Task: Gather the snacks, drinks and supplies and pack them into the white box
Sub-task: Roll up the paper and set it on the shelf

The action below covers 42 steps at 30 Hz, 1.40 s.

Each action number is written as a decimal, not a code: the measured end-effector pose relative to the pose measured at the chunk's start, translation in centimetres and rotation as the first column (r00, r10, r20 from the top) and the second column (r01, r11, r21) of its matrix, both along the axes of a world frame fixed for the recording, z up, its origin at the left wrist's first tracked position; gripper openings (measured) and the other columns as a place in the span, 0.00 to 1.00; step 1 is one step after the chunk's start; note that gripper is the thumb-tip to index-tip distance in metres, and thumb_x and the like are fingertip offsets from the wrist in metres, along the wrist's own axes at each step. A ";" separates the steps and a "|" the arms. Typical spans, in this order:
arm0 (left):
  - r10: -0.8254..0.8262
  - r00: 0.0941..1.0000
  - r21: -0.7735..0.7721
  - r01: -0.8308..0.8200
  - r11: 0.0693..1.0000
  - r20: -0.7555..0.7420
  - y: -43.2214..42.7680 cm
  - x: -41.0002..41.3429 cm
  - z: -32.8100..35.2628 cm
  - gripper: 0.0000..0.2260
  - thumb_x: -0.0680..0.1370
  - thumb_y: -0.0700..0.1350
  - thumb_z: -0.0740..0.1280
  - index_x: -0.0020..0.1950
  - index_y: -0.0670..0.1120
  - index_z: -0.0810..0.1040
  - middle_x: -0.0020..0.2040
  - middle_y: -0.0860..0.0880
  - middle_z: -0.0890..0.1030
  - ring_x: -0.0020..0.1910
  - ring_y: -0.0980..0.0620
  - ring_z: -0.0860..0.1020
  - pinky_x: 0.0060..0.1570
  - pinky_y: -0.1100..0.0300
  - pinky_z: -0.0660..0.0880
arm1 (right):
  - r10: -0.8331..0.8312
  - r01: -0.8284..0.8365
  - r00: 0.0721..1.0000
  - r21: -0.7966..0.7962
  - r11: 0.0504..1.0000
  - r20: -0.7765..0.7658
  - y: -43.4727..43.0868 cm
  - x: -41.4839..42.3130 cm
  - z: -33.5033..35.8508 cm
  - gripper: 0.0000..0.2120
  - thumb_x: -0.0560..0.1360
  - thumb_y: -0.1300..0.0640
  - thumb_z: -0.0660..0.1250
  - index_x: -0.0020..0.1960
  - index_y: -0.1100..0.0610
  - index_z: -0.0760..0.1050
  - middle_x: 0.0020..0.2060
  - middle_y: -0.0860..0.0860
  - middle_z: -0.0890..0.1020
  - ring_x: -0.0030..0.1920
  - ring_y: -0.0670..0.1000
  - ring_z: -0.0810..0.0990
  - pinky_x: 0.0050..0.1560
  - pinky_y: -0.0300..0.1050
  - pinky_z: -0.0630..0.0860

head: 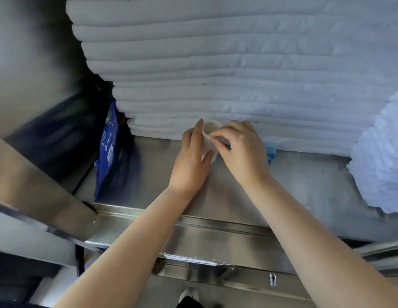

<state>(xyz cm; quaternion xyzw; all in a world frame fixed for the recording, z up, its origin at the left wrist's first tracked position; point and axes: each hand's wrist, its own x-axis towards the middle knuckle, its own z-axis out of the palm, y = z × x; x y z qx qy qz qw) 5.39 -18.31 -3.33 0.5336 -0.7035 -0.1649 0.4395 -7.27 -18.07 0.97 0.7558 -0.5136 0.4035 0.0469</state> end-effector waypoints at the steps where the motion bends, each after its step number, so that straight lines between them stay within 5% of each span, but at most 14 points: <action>1: -0.005 1.000 0.010 0.005 1.000 -0.015 -0.2 0.1 -0.3 0.32 0.76 0.42 0.66 0.76 0.49 0.53 0.67 0.46 0.65 0.51 0.56 0.70 0.36 0.67 0.64 | -0.009 0.009 1.000 -0.008 1.000 0.011 -0.1 0.3 -0.2 0.05 0.72 0.57 0.71 0.47 0.56 0.83 0.40 0.50 0.81 0.45 0.53 0.77 0.40 0.45 0.75; 6: -0.051 0.997 -0.015 0.050 0.999 -0.066 -0.7 0.7 -1.6 0.34 0.77 0.43 0.65 0.77 0.49 0.49 0.67 0.44 0.65 0.56 0.56 0.69 0.41 0.74 0.64 | 0.029 -0.026 0.991 -0.023 0.999 0.134 0.5 -0.4 -1.5 0.10 0.73 0.61 0.70 0.54 0.57 0.79 0.51 0.51 0.78 0.51 0.51 0.78 0.48 0.40 0.75; 9: -0.070 0.993 -0.019 0.069 0.997 -0.093 -1.2 1.0 -1.9 0.35 0.76 0.39 0.64 0.77 0.48 0.48 0.68 0.44 0.64 0.62 0.56 0.65 0.49 0.76 0.61 | -0.120 0.115 0.975 0.038 0.993 0.189 1.3 -3.8 -2.5 0.11 0.73 0.64 0.67 0.55 0.58 0.76 0.50 0.50 0.78 0.51 0.51 0.78 0.50 0.40 0.74; 13: -0.087 0.991 -0.029 0.084 0.996 -0.103 -1.1 0.8 -2.3 0.34 0.76 0.38 0.64 0.77 0.46 0.49 0.69 0.43 0.64 0.61 0.54 0.66 0.51 0.75 0.61 | -0.351 0.337 0.936 0.266 0.903 0.006 2.2 -8.3 -4.0 0.14 0.73 0.65 0.67 0.57 0.58 0.76 0.55 0.53 0.78 0.57 0.56 0.76 0.54 0.49 0.73; 19: -0.065 0.998 -0.043 0.064 0.997 -0.007 -0.6 0.7 -2.3 0.33 0.77 0.40 0.63 0.77 0.45 0.48 0.68 0.42 0.64 0.57 0.46 0.73 0.44 0.68 0.67 | -0.269 0.337 0.935 0.336 0.880 -0.232 1.5 -8.6 -4.2 0.19 0.74 0.59 0.69 0.64 0.56 0.73 0.60 0.51 0.75 0.63 0.53 0.70 0.54 0.45 0.71; 26: -0.028 0.995 0.001 0.028 1.000 0.091 -0.2 0.6 -1.6 0.33 0.78 0.41 0.61 0.77 0.43 0.44 0.70 0.41 0.61 0.54 0.40 0.76 0.41 0.59 0.72 | -0.259 0.339 0.925 0.297 0.893 -0.278 0.4 -8.7 -4.6 0.18 0.73 0.58 0.70 0.63 0.57 0.75 0.55 0.51 0.74 0.59 0.53 0.68 0.46 0.46 0.73; 34: 0.014 0.990 0.032 -0.018 0.999 0.142 0.2 0.4 -1.1 0.34 0.79 0.43 0.61 0.76 0.45 0.42 0.70 0.42 0.63 0.49 0.40 0.76 0.39 0.53 0.74 | -0.215 0.228 0.974 0.329 0.916 -0.076 0.4 -9.2 -5.0 0.15 0.74 0.55 0.69 0.59 0.57 0.77 0.53 0.53 0.79 0.56 0.55 0.74 0.50 0.40 0.67; 37: 0.024 0.989 0.013 -0.026 1.000 0.143 0.1 0.3 -1.5 0.35 0.79 0.43 0.61 0.76 0.47 0.40 0.69 0.43 0.63 0.49 0.41 0.76 0.39 0.56 0.73 | -0.211 0.154 0.973 0.427 0.891 0.089 0.5 -8.8 -5.0 0.14 0.74 0.52 0.70 0.58 0.54 0.77 0.50 0.49 0.81 0.49 0.49 0.78 0.44 0.40 0.70; 42: 0.035 0.992 -0.010 -0.034 0.999 0.125 -0.3 0.3 -2.0 0.35 0.78 0.42 0.62 0.77 0.50 0.41 0.68 0.44 0.64 0.46 0.42 0.75 0.39 0.57 0.71 | -0.211 0.072 0.942 0.456 0.887 0.262 0.8 -8.4 -5.6 0.08 0.72 0.56 0.71 0.51 0.55 0.79 0.40 0.43 0.79 0.36 0.34 0.75 0.36 0.22 0.67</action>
